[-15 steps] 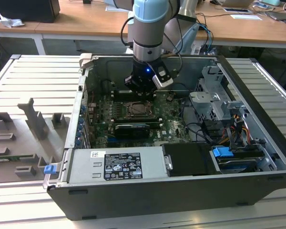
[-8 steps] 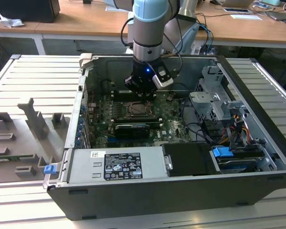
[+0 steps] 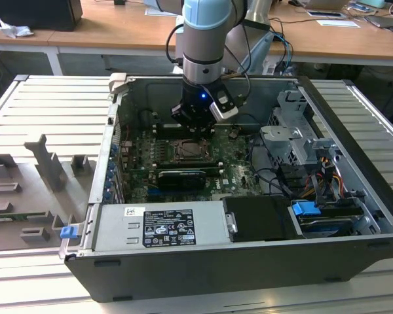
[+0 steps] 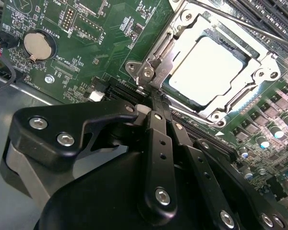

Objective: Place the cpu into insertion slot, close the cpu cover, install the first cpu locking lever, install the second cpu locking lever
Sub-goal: 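Install the first cpu locking lever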

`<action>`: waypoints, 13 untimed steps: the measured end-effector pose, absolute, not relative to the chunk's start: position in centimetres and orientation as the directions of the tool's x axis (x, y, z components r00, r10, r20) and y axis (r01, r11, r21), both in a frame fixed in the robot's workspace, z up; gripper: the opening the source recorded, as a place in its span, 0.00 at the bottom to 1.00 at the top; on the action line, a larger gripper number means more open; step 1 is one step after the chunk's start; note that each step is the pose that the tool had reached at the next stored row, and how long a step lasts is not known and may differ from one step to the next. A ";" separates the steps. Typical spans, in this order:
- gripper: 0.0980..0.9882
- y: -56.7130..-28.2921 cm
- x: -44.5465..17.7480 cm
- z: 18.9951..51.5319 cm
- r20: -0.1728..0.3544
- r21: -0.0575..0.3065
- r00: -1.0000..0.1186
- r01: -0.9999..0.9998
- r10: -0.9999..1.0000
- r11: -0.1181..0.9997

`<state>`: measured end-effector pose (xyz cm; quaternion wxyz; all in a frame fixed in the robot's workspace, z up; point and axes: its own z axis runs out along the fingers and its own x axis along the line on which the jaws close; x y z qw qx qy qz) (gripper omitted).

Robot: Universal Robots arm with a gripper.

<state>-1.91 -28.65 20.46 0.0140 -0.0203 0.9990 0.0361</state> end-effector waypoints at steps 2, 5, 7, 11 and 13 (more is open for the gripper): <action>0.01 -28.7 -1.9 20.5 -0.029 0.071 -0.999 -0.042 -0.040 0.997; 0.01 -28.6 -1.9 20.4 -0.029 0.072 -0.999 -0.042 -0.040 0.997; 0.01 -28.6 -1.9 20.4 -0.029 0.072 -0.999 -0.042 -0.040 0.997; 0.01 -28.6 -1.9 20.4 -0.030 0.072 -0.999 -0.042 -0.040 0.997; 0.01 -28.6 -1.9 20.4 -0.030 0.072 -0.999 -0.042 -0.040 0.997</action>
